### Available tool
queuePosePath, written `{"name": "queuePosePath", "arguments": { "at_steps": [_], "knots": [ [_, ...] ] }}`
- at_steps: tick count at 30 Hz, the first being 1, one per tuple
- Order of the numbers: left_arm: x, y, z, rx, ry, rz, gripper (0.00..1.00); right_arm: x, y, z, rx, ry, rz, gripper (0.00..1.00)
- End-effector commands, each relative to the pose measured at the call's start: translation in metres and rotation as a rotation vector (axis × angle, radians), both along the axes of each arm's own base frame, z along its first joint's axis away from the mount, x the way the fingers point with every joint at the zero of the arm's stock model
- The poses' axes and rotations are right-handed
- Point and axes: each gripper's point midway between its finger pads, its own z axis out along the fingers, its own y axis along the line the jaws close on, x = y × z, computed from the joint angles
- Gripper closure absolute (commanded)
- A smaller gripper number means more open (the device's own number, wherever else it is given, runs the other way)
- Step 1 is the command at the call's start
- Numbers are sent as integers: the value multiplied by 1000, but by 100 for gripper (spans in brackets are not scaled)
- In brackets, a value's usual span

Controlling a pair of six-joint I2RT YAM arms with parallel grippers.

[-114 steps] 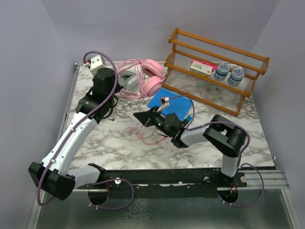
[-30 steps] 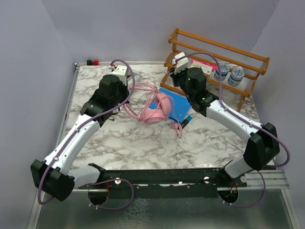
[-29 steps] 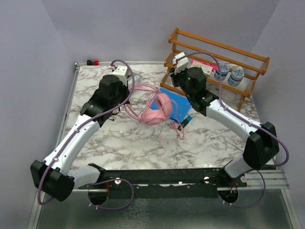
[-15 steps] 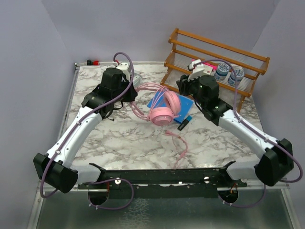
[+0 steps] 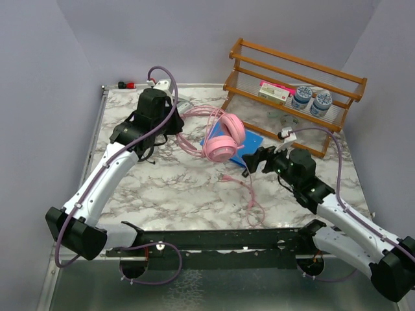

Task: Wrap the headphones
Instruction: Wrap the headphones cable around the headphones.

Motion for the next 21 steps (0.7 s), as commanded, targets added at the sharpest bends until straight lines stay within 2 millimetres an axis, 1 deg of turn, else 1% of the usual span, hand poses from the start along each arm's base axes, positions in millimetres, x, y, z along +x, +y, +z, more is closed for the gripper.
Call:
{"name": "queuePosePath", "arguments": {
  "at_steps": [1,2,5,9,11,14,15,17,21],
  "knots": [
    [15,-9,39,-129,-78,57,100,-26,24,-13,101,114,147,0],
    [15,-9,39,-135,-79,65,100,-31,26,-20,106,141,165,1],
    [19,-9,42,-151,-83,83,100,-46,33,-38,125,193,232,9],
    [25,-12,51,-185,-86,95,100,-67,43,-67,186,282,310,19],
    [26,-14,55,-197,-88,87,100,-71,42,-84,188,324,300,21],
    [27,-15,62,-205,-100,84,100,-66,30,-99,157,334,214,21],
    [27,-15,64,-206,-104,83,100,-63,25,-103,144,332,177,21],
    [27,-15,67,-207,-112,80,100,-57,16,-104,121,313,126,21],
    [27,-15,68,-206,-113,76,100,-52,11,-87,98,257,107,21]
  ]
}}
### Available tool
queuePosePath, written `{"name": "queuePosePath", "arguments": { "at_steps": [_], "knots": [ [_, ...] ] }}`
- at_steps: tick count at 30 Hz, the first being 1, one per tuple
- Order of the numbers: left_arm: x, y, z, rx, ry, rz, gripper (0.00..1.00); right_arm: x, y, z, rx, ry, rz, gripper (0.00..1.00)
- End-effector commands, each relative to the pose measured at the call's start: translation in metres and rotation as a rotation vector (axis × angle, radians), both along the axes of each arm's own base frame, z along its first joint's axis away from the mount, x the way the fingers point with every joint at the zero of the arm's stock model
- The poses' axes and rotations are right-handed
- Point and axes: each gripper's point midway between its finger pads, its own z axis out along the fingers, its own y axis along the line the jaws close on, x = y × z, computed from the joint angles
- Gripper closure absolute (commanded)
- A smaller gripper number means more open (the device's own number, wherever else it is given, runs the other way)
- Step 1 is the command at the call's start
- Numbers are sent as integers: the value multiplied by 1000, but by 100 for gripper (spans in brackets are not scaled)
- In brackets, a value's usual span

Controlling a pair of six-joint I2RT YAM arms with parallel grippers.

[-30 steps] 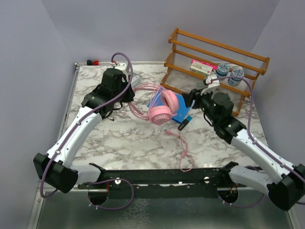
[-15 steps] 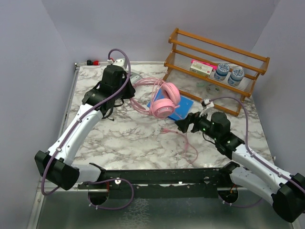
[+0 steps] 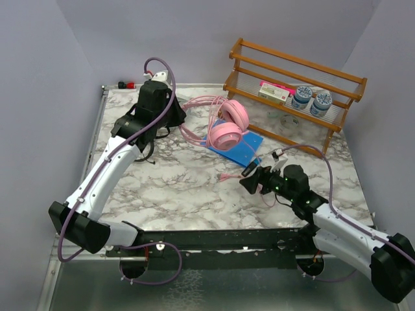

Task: Wrap the headphones
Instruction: Wrap the headphones cable around the headphones.

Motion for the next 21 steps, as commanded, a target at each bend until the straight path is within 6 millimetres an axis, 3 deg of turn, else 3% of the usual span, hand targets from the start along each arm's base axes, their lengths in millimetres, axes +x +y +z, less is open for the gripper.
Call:
{"name": "queuePosePath", "arguments": {
  "at_steps": [1,3,5,9,17,19,21],
  "knots": [
    [7,-8,46,-114,-108,3,100,12,-9,24,-18,-81,-61,21],
    [7,-8,46,-113,-109,6,100,14,-14,32,-23,-103,-92,21],
    [7,-7,44,-112,-106,11,100,23,-34,35,-44,-108,-218,21],
    [7,-6,43,-111,-105,15,100,38,-65,27,-97,-113,-419,21],
    [8,-3,47,-104,-116,27,100,41,-62,-27,-255,76,-403,23],
    [9,-3,47,-107,-114,27,100,40,-61,-36,-256,98,-408,28],
    [9,-4,49,-110,-115,25,100,40,-61,-42,-253,112,-419,39]
  ]
}}
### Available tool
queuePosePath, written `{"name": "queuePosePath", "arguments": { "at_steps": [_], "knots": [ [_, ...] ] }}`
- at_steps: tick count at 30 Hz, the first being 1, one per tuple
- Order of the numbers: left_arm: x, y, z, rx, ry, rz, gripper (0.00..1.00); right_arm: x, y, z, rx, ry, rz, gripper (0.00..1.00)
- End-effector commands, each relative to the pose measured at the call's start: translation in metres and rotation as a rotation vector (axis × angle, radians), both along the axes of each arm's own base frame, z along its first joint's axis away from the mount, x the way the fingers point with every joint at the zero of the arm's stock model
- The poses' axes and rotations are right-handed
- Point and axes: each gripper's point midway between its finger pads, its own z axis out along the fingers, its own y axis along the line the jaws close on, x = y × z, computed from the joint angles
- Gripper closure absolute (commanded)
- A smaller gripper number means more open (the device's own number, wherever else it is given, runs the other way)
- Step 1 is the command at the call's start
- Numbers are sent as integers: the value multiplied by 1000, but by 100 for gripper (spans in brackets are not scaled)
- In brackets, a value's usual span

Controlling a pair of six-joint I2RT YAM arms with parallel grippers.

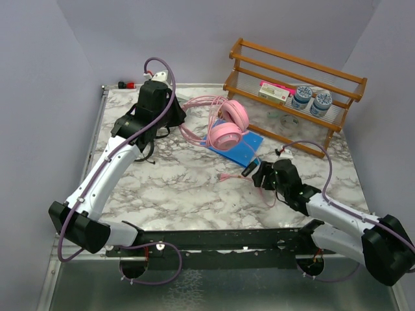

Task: Wrap the headphones
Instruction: Wrap the headphones cable around the headphones.

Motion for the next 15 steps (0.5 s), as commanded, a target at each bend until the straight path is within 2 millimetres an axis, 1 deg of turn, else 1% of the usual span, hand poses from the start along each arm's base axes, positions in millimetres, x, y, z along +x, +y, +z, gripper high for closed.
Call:
{"name": "queuePosePath", "arguments": {
  "at_steps": [1,5,7,9,14,15],
  "knots": [
    [9,-4,48,-108,-114,23,100,4,-4,-7,5,10,-61,42],
    [10,-5,49,-110,-116,18,100,7,-6,-9,-2,1,-74,59],
    [10,-6,51,-113,-119,13,100,8,-6,-9,-1,-3,-72,62],
    [11,-7,50,-113,-115,11,100,10,-4,-9,-1,-6,-72,62],
    [10,-10,49,-119,-109,-7,100,23,2,-9,-40,-16,-45,64],
    [10,-10,50,-119,-111,-9,100,26,3,-11,-52,-12,-41,68]
  ]
}}
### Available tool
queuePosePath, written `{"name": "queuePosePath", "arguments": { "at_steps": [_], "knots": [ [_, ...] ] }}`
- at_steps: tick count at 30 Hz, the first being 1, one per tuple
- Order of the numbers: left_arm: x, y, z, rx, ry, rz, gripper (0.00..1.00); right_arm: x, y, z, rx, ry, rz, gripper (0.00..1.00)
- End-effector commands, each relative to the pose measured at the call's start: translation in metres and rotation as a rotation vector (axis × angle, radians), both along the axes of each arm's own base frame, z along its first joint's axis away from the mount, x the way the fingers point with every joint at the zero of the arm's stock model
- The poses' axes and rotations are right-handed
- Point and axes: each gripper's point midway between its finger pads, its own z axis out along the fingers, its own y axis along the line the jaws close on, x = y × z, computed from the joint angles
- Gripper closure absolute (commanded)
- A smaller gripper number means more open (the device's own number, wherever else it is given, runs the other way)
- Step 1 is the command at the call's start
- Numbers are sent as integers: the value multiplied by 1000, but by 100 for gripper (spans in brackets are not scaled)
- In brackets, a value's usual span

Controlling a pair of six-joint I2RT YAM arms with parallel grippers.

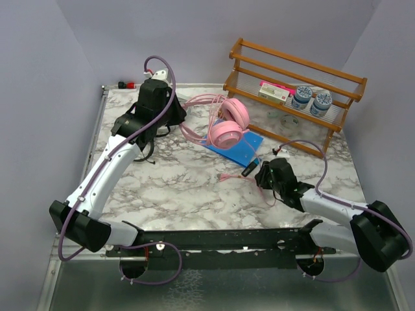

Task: Wrap the headphones
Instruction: Wrap the headphones cable around the headphones.

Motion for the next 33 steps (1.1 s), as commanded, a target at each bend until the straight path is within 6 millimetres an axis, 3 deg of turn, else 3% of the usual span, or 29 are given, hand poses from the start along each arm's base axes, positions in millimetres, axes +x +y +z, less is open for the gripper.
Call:
{"name": "queuePosePath", "arguments": {
  "at_steps": [1,4,5,6,11,14,18,23,29,33],
  "knots": [
    [8,-8,46,-112,-107,-6,100,20,5,6,-41,-39,3,72],
    [8,-7,47,-105,-109,0,100,21,10,4,-47,-28,30,80],
    [8,-6,49,-106,-112,2,100,21,12,6,-43,-34,48,93],
    [9,-6,49,-106,-112,3,100,20,14,10,-41,-42,70,98],
    [13,-7,49,-113,-107,20,100,1,36,55,-1,-153,300,99],
    [20,-13,51,-175,-91,29,100,-19,61,77,61,-152,469,99],
    [29,-28,56,-343,-35,51,100,-43,96,85,33,-110,605,99],
    [37,-36,64,-474,12,91,100,-69,140,80,53,-97,729,99],
    [50,-21,60,-510,13,232,100,-101,198,98,26,-158,905,99],
    [66,13,38,-400,-29,423,100,-122,215,131,99,-203,1007,99]
  ]
}}
